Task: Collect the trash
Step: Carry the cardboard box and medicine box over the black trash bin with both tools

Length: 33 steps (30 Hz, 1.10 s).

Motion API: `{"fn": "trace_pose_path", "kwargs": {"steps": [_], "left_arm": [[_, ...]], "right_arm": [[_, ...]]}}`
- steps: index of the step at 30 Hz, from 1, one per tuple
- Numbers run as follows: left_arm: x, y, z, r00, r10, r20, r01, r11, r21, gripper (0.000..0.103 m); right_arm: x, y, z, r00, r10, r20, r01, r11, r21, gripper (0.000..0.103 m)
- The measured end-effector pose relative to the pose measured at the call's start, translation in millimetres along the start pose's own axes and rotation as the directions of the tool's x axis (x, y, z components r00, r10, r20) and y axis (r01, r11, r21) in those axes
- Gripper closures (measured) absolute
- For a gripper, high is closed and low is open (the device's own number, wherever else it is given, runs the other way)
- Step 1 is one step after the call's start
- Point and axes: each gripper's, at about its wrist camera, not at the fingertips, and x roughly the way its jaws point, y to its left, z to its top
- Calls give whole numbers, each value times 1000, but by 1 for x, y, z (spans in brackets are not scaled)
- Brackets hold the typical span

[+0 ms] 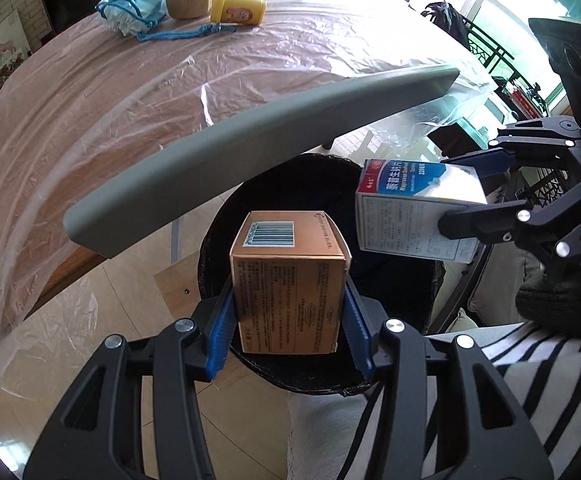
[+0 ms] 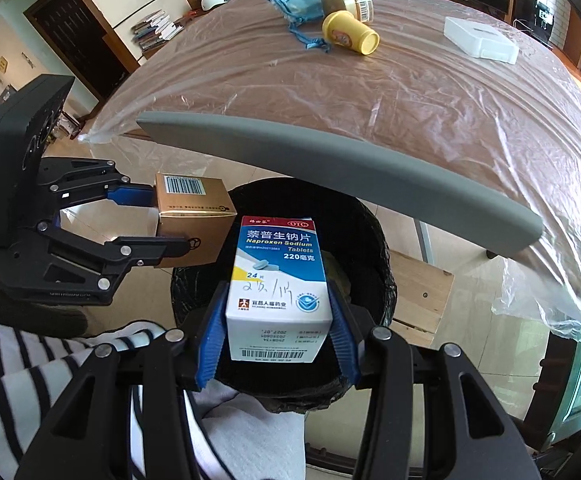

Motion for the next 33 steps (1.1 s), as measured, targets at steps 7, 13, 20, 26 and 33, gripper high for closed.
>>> {"fn": "trace_pose_path", "kwargs": {"steps": [7,13,20,26,33], "left_arm": [[16,2,2,999,29,-16,-30,999,-35,54],[24,2,3,999,41,-29,-42,998,-36,54],[37,-4,7,998,47,-44,-48,999,-20,54],[43,-14,10,997,49,-56,-49,999,-5,54],[52,-19,12,997,53,-62,-53,999,6,54]], "right_arm": [[16,-1,1,1000,-28,-7,29,999,24,57],[23,-4,-1,999,-34,1,34,998,56,57],[32,-1,0,999,-54,7,53,996,65,57],[39,-3,2,998,-58,-2,58,996,68,57],[45,-5,0,997,-72,-12,73,996,60,57]]}}
